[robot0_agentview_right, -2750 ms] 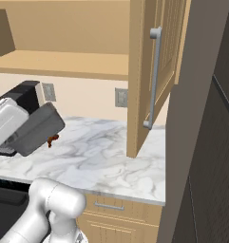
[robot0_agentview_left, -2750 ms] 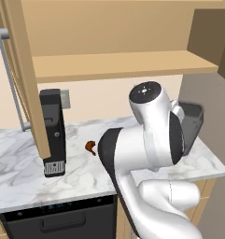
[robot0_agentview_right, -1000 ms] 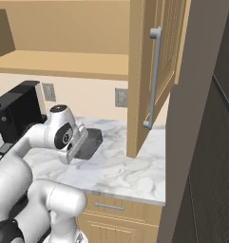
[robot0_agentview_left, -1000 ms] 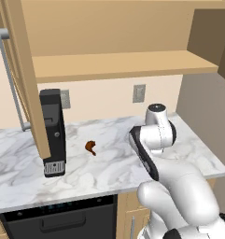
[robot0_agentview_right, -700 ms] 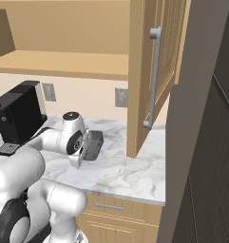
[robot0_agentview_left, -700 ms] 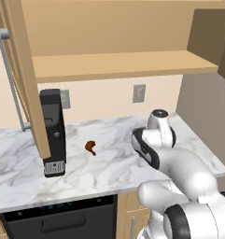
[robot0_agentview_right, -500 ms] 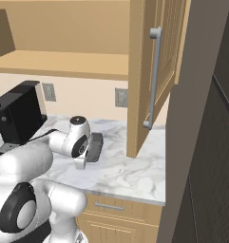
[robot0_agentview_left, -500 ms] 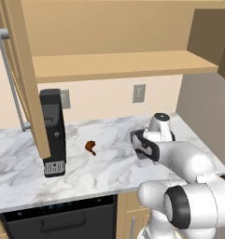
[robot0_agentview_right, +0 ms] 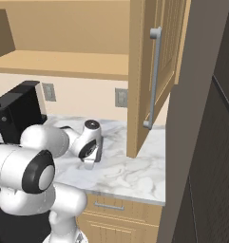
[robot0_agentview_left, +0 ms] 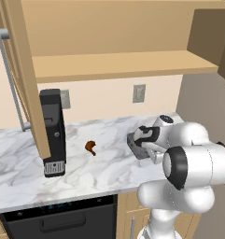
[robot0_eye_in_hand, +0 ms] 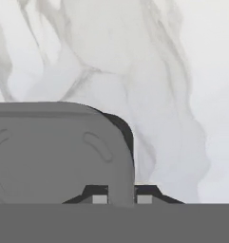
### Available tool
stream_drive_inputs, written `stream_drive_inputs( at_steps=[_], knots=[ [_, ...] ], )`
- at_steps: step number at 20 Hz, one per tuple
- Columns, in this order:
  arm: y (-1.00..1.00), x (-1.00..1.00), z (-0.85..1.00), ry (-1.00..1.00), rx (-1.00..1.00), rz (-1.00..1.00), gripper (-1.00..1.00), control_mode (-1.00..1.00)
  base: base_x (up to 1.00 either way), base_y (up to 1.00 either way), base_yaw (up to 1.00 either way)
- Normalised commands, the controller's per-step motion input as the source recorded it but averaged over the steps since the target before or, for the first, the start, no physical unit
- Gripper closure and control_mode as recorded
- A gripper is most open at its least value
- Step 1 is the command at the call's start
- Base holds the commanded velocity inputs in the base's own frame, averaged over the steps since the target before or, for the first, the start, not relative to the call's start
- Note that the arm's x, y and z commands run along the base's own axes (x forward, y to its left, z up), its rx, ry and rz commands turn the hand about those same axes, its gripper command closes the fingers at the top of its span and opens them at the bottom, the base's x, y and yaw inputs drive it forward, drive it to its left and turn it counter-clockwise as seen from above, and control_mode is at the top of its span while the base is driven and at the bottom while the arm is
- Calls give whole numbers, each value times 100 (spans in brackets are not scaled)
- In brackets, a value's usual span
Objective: Retrieve the tupperware from the cabinet, then place the raw meat into the tupperware to avoid contamination.
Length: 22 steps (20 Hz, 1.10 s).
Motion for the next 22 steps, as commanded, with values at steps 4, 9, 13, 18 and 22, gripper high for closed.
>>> stream_drive_inputs(
  at_steps=[4, 9, 13, 18, 22],
  knots=[
    [0, 27, -27, 0, 10, 7, 100, -100, 0, 0, 0],
    [6, 9, -5, 0, 1, 1, -100, -100, 0, 0, 0],
    [0, 0, 0, 0, 0, 0, -100, -100, 0, 0, 0],
    [0, 0, 0, 1, 0, 0, -100, -100, 0, 0, 0],
    [2, -2, 15, 5, -4, 0, -100, -100, 0, 0, 0]
  ],
)
